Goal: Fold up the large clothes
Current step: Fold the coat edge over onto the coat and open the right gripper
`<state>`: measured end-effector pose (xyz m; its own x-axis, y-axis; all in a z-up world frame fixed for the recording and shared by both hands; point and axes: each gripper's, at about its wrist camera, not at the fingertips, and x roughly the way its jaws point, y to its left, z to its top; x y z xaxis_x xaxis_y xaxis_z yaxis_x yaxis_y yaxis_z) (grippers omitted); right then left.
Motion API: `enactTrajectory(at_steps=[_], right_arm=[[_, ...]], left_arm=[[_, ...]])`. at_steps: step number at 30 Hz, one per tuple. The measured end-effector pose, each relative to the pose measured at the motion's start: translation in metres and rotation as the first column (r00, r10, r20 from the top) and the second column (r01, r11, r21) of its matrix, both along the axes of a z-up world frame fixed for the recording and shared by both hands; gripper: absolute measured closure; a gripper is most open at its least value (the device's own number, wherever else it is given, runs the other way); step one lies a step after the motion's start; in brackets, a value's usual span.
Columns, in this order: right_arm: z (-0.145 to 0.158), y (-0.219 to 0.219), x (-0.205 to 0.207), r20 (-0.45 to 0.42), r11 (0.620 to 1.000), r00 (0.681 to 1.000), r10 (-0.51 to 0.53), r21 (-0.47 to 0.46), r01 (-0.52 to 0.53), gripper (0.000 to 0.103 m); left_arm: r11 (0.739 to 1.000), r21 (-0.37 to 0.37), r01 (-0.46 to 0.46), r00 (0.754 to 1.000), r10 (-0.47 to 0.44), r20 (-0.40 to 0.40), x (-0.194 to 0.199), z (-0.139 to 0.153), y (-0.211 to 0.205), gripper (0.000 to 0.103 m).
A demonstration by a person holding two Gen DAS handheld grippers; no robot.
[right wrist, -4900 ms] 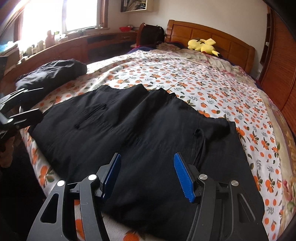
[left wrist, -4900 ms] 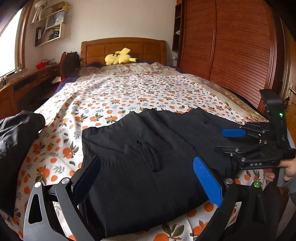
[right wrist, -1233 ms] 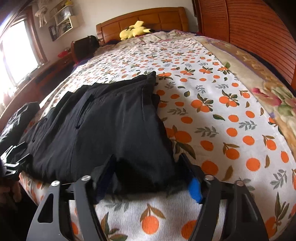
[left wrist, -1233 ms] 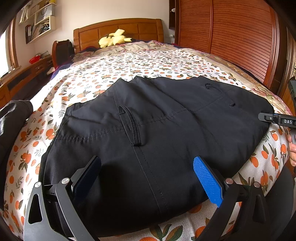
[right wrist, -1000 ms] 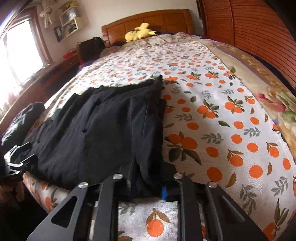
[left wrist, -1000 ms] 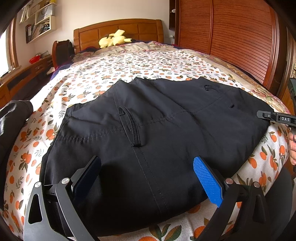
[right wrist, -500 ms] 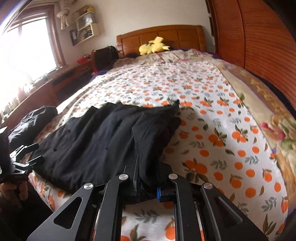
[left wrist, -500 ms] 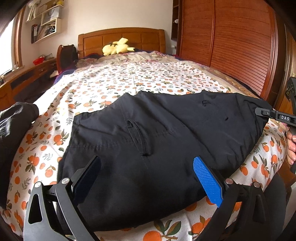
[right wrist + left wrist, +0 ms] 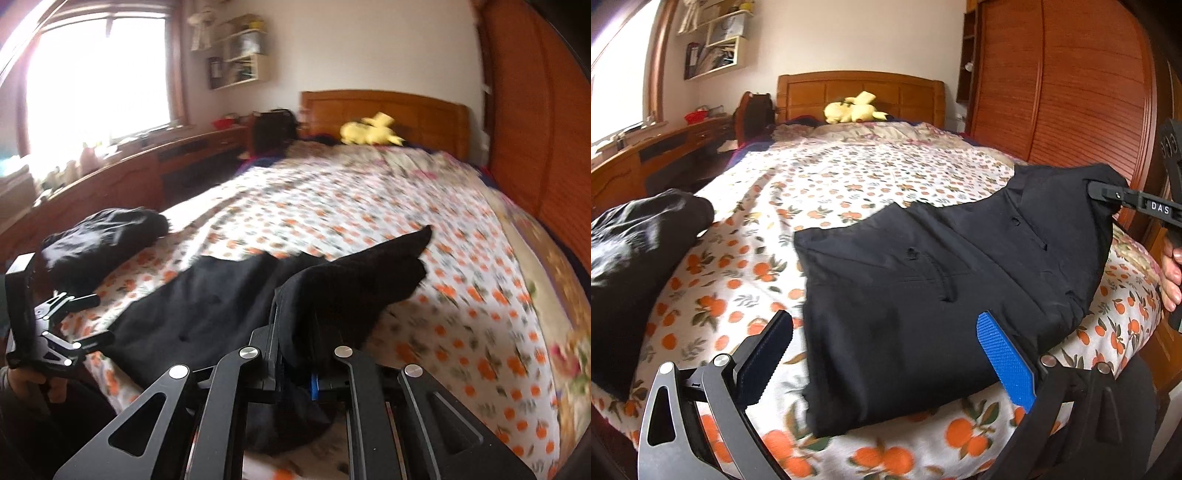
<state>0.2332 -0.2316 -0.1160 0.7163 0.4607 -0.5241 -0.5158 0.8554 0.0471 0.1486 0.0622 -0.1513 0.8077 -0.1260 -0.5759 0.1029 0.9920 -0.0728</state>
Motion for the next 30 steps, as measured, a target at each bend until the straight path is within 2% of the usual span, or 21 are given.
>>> enactTrajectory(at_steps=[7, 11, 14, 16, 20, 23, 25, 27, 30], right_arm=[[0.007, 0.089, 0.001, 0.011, 0.989, 0.989, 0.147, -0.016, -0.146, 0.095], [-0.008, 0.138, -0.004, -0.021, 0.973, 0.973, 0.229, -0.028, -0.23, 0.095], [-0.026, 0.161, -0.004, -0.076, 0.964, 0.962, 0.262, -0.02, -0.264, 0.095], [-0.039, 0.17, -0.003, -0.121, 0.962, 0.956, 0.269, -0.016, -0.273, 0.095], [-0.045, 0.172, -0.009, -0.126, 0.963, 0.957, 0.262, -0.037, -0.269, 0.092], [-0.036, 0.17, -0.015, -0.105, 0.966, 0.962, 0.252, -0.034, -0.257, 0.084], [-0.025, 0.166, -0.02, -0.076, 0.967, 0.966, 0.249, -0.043, -0.252, 0.082], [-0.015, 0.16, -0.027, -0.048, 0.968, 0.969, 0.244, -0.046, -0.246, 0.074], [-0.003, 0.154, -0.035, -0.014, 0.97, 0.972, 0.235, -0.055, -0.235, 0.071]], left_arm=[[0.998, -0.035, -0.054, 0.998, 0.055, 0.032, -0.023, 0.01, 0.034, 0.002], [0.996, -0.049, -0.076, 0.996, 0.078, 0.042, -0.032, 0.015, 0.047, 0.002], [0.994, -0.057, -0.094, 0.994, 0.097, 0.047, -0.036, 0.017, 0.056, 0.002], [0.993, -0.059, -0.104, 0.993, 0.106, 0.044, -0.037, 0.017, 0.059, 0.002], [0.992, -0.06, -0.112, 0.992, 0.115, 0.044, -0.038, 0.017, 0.063, 0.002], [0.991, -0.063, -0.116, 0.992, 0.119, 0.043, -0.038, 0.017, 0.063, 0.002], [0.991, -0.063, -0.116, 0.992, 0.118, 0.039, -0.036, 0.017, 0.062, 0.002], [0.992, -0.061, -0.111, 0.993, 0.114, 0.04, -0.034, 0.016, 0.06, 0.002], [0.993, -0.055, -0.107, 0.993, 0.11, 0.037, -0.032, 0.015, 0.057, 0.002]])
